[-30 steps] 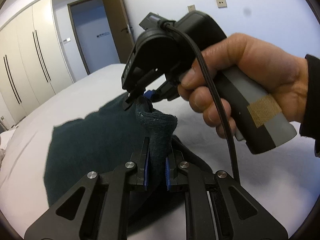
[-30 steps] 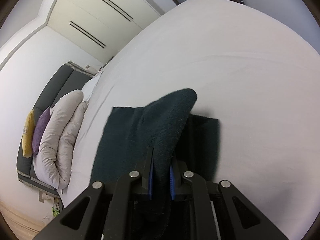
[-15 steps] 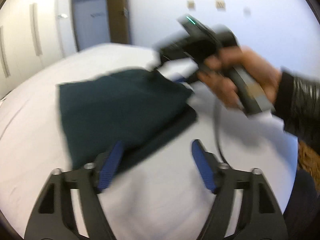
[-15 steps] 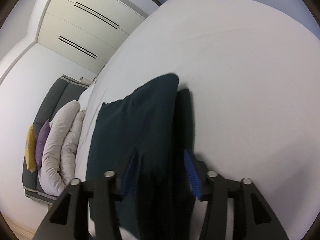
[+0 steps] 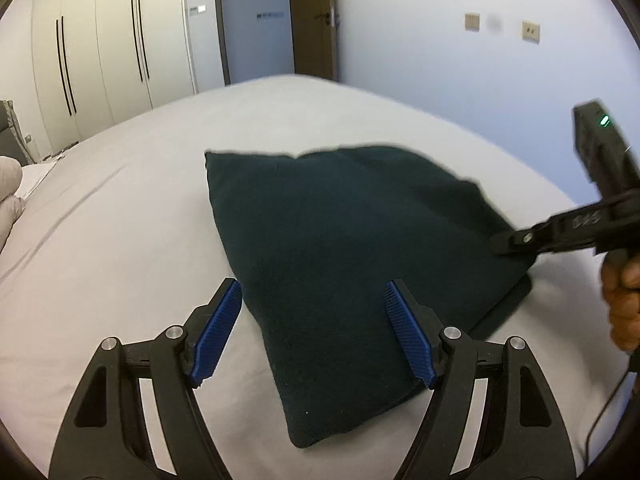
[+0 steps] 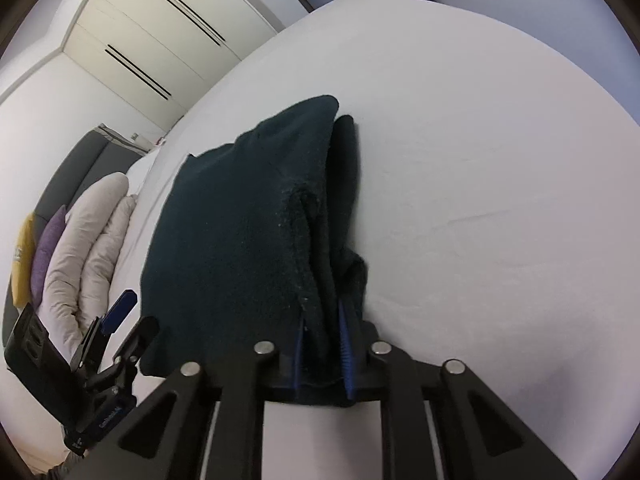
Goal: Fold small clothes
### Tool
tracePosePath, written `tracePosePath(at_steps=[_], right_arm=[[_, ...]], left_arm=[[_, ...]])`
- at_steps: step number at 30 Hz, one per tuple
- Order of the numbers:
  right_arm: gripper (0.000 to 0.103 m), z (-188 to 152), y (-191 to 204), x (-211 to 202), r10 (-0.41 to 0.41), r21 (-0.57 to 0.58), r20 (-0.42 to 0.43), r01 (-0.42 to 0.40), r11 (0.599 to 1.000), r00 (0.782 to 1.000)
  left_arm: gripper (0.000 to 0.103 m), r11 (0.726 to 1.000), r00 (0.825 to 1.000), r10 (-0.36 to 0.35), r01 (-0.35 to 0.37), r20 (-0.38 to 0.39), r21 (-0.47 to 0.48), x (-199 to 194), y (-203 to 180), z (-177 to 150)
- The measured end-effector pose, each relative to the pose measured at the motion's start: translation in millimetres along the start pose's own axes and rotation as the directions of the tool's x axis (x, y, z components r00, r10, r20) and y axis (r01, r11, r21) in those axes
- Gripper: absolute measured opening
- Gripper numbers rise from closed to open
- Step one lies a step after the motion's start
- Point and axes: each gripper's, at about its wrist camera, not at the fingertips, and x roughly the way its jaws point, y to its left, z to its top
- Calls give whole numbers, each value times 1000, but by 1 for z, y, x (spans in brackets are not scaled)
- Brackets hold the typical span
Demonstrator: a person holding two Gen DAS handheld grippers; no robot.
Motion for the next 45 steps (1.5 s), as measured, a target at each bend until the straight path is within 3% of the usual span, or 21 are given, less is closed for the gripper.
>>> tracePosePath(at_steps=[3, 7, 16, 20, 21, 22, 23, 24, 26, 28, 30, 32, 35, 37, 39, 42, 44, 45], right_arm=[[13, -6, -1, -8, 21, 34, 15, -21, 999, 1000], [13, -22, -5, -9, 90, 111, 14, -91, 990, 996], [12, -25, -27, 13, 123, 148, 20, -124, 981, 992], [27, -30, -14, -3, 74, 87, 0, -74, 993, 997], [33, -32, -7, -12, 23, 68, 10, -24, 997, 1000], [48, -35, -4, -23, -41, 53, 24, 40, 998, 999], [50, -37, 2, -33, -101, 30, 48, 99, 995, 994], [50, -37, 8, -41, -110, 18, 69, 109, 994, 992], [50, -35, 20, -54, -78, 0, 113, 78, 997, 990], [50, -28, 43, -57, 24, -47, 128, -18, 999, 991], [47, -22, 63, -43, 177, -70, 80, -171, 983, 981], [46, -17, 67, -23, 249, -31, 44, -248, 968, 967], [42, -21, 58, 20, 235, 76, -29, -232, 970, 972], [25, -37, 54, 39, 202, 70, -87, -196, 978, 975], [17, -50, 53, 36, 185, 33, -63, -183, 983, 981], [0, -64, 40, 30, 216, 88, -56, -211, 974, 975], [1, -66, 34, 18, 214, 98, -54, -208, 973, 975], [7, -63, 36, 9, 201, 83, -45, -197, 977, 979]], left_arm=[[60, 1000, 998, -4, 5, -69, 7, 12, -2, -24], [50, 998, 990, -49, 52, -135, 21, 25, 8, -42], [48, 995, 986, -76, 84, -151, 52, 25, 20, -53], [48, 990, 978, -128, 137, -163, 46, -2, 21, -56], [48, 989, 978, -128, 138, -164, 50, -11, 24, -57], [48, 989, 979, -128, 137, -159, 49, -18, 28, -56], [48, 989, 980, -136, 143, -144, 36, -29, 33, -53], [48, 990, 984, -134, 137, -120, 24, -38, 38, -46], [48, 993, 991, -117, 118, -68, 9, -44, 45, -26], [48, 992, 992, -123, 122, -38, -9, -43, 45, -7], [48, 989, 990, -144, 143, -4, -21, -35, 39, 13], [48, 985, 986, -167, 166, -19, -50, -18, 34, 21], [48, 992, 983, -126, 120, -135, -49, 21, 26, 10], [48, 997, 983, -74, 79, -166, 25, 34, 21, 0], [48, 996, 977, -73, 81, -200, 32, 37, 23, -13], [48, 996, 974, -83, 88, -210, 12, 38, 24, -23], [48, 996, 974, -81, 84, -211, 5, 38, 22, -18], [48, 997, 975, -79, 82, -210, 4, 37, 22, -16]])
